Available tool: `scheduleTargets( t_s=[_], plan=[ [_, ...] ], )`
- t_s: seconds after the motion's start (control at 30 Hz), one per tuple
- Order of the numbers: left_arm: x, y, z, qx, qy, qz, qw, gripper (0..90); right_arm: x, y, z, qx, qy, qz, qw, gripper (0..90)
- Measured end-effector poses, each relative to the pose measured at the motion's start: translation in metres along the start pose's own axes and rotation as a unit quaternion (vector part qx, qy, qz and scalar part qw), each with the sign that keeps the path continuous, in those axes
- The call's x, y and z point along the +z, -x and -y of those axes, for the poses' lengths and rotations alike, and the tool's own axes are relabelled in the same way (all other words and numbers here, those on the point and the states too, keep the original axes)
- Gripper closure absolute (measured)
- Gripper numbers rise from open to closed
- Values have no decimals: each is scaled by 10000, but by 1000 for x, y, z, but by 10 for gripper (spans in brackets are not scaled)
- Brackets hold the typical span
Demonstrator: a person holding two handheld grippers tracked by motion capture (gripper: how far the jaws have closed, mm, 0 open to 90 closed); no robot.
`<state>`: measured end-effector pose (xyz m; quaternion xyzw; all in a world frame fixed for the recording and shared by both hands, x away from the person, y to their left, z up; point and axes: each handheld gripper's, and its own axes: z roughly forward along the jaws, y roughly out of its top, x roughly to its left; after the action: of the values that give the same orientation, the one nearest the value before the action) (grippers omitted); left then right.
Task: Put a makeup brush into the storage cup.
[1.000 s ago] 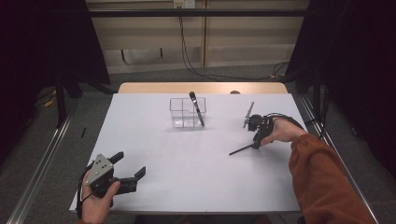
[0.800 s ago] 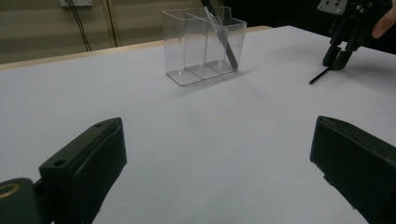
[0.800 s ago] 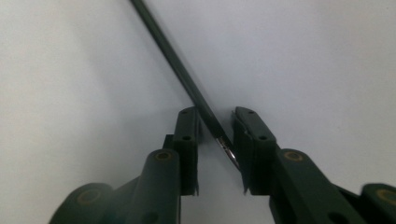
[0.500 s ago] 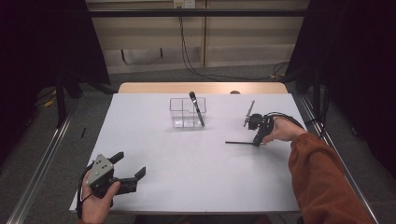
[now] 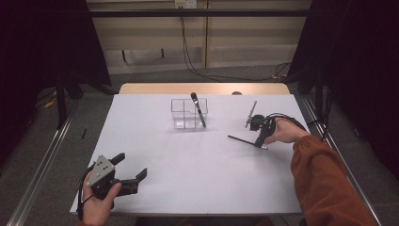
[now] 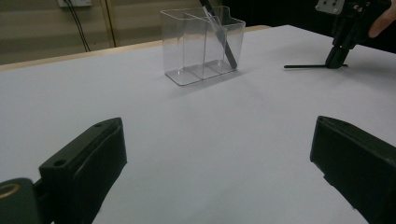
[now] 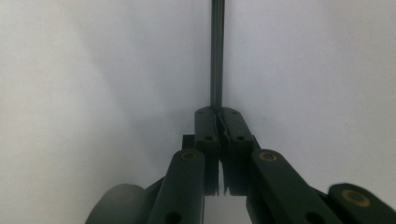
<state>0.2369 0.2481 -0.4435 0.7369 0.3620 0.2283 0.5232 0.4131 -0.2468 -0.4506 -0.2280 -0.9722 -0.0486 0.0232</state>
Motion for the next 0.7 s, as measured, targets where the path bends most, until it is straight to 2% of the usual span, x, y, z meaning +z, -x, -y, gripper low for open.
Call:
scheduleTargets(
  t_s=[0.2,0.4,0.53,0.7],
  plan=[
    [-1,0,0,-25,15,-9,10000,36,0,2,1,171,27,-75,9998,871],
    [-1,-1,0,-14,10,-29,10000,36,-1,4,6,360,217,-147,9990,871],
    [-1,0,0,-5,-7,-18,10000,36,-3,3,6,360,220,-25,9991,871],
    [-2,-1,0,-54,30,-51,10000,36,-14,2,11,413,562,9,9976,871]
  ],
)
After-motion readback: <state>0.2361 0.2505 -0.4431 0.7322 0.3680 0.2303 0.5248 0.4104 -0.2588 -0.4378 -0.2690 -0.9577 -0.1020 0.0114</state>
